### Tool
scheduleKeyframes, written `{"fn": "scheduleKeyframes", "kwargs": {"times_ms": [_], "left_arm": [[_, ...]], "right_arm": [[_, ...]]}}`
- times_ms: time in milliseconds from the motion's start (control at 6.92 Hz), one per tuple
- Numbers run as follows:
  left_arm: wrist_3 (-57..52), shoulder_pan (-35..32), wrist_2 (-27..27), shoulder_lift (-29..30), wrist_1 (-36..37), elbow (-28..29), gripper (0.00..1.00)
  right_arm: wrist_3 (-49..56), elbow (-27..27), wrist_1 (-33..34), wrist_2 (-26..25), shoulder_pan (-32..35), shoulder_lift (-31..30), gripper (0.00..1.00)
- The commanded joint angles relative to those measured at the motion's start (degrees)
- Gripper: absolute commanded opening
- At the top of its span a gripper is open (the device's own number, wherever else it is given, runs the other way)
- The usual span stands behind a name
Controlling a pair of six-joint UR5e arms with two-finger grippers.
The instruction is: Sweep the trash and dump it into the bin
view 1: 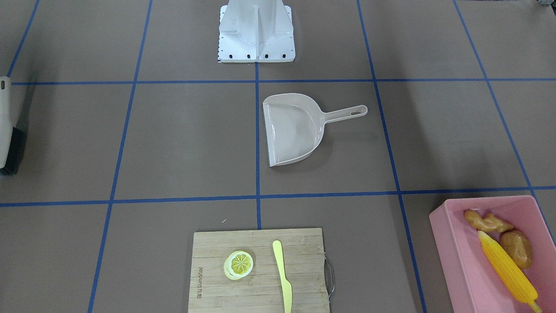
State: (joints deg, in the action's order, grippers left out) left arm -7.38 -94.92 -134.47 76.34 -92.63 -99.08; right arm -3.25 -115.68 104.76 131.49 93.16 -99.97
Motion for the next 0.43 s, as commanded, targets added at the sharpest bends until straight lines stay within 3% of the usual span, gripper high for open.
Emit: {"fn": "scheduleKeyframes", "kwargs": {"times_ms": [0,289], "left_arm": [[0.0,0.0,0.0,0.0,-0.1,-0.1,0.98],[0.0,0.0,0.0,0.7,-0.1,0.1,0.98]], "right_arm": [[0.0,-0.2,0.0,0.0,0.0,0.0,1.0],[0.0,-0.2,0.0,0.0,0.0,0.0,1.0]]}}
